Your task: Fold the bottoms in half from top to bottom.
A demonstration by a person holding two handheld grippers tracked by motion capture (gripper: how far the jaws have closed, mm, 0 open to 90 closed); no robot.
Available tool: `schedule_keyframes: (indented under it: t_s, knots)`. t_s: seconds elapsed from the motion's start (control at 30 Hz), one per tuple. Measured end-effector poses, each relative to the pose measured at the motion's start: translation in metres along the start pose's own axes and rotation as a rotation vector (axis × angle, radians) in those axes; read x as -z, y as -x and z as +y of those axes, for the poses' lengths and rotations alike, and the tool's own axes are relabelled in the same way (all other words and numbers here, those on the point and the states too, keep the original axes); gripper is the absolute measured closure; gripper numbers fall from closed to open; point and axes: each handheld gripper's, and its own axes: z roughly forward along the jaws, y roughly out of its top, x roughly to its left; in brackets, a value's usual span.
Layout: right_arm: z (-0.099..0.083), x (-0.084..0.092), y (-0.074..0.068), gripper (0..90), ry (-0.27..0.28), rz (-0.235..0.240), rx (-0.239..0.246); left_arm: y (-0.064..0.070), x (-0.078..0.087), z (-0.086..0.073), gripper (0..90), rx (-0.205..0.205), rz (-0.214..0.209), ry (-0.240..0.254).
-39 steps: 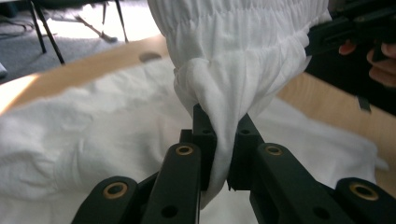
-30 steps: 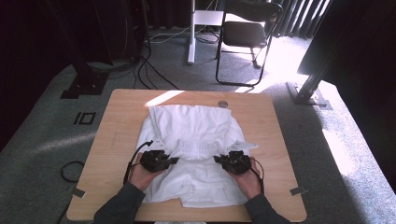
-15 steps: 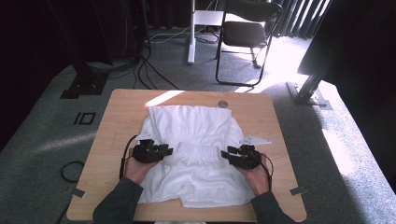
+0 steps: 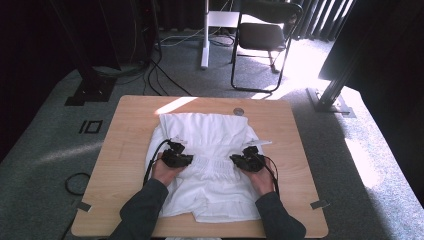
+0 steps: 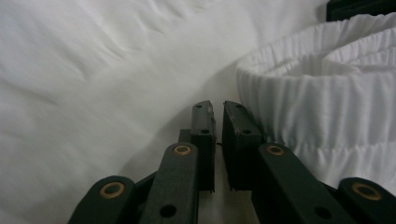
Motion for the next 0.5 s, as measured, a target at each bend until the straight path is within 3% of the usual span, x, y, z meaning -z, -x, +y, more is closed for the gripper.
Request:
schedule_keyframes:
  t_s: [0.2,0.27,0.37,0.5]
  knots:
    - [-0.014,0.026,-0.017,72.5,0.029,0.094,0.06,0.029,0.016,-0.023,80.8,-0.104,-0.08,0.009]
    - [-0.017,0.034,-0.024,71.0,0.047,0.093,0.091,0.036,0.018,-0.031,78.9,-0.142,-0.092,-0.013]
    - [-0.013,0.041,-0.028,69.1,0.092,0.1,0.089,0.043,0.016,-0.042,77.6,-0.148,-0.123,-0.037]
    - [-0.014,0.032,-0.043,69.0,0.053,0.126,0.119,0.044,0.017,-0.052,76.0,-0.147,-0.122,-0.048]
